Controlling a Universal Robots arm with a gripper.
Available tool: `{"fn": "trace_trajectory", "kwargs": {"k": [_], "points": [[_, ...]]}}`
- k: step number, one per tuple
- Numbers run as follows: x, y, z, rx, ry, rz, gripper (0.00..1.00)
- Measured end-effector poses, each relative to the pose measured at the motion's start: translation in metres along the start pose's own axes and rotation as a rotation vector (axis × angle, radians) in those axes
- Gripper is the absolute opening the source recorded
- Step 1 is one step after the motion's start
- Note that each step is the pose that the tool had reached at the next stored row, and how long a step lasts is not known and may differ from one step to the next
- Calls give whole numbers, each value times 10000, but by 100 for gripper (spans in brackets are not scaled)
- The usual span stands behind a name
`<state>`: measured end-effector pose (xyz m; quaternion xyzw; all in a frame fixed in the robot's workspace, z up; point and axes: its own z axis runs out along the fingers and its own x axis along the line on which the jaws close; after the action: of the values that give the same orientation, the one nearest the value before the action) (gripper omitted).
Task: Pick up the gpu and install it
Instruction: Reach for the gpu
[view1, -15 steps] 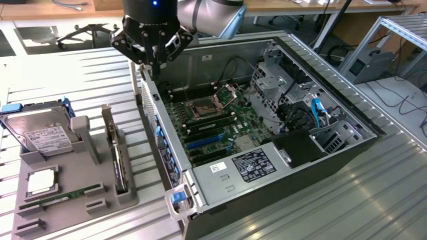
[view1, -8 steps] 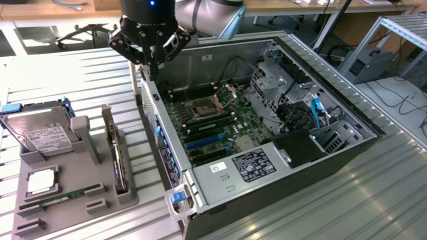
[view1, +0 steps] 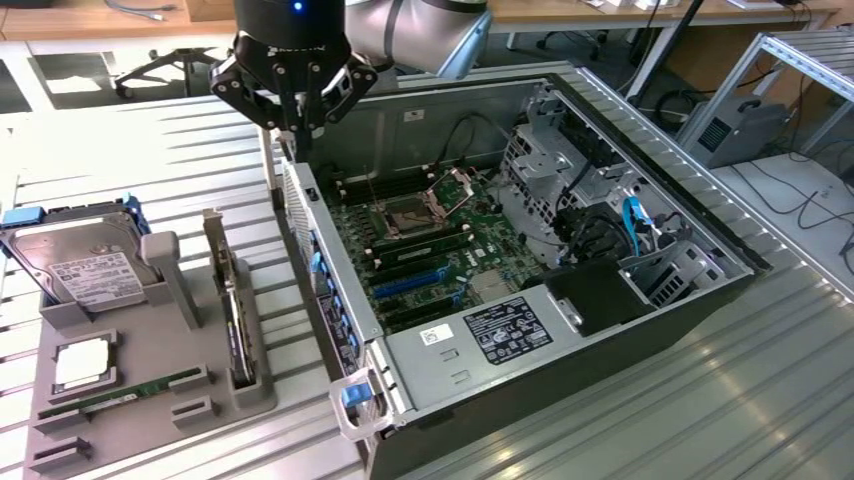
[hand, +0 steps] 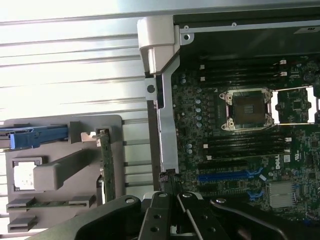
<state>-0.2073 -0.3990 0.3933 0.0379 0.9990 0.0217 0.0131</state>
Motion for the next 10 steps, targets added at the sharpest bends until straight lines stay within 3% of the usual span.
{"fn": "trace_trajectory", "kwargs": {"k": [10], "points": [[56, -4, -2, 0, 0, 0, 11]]}}
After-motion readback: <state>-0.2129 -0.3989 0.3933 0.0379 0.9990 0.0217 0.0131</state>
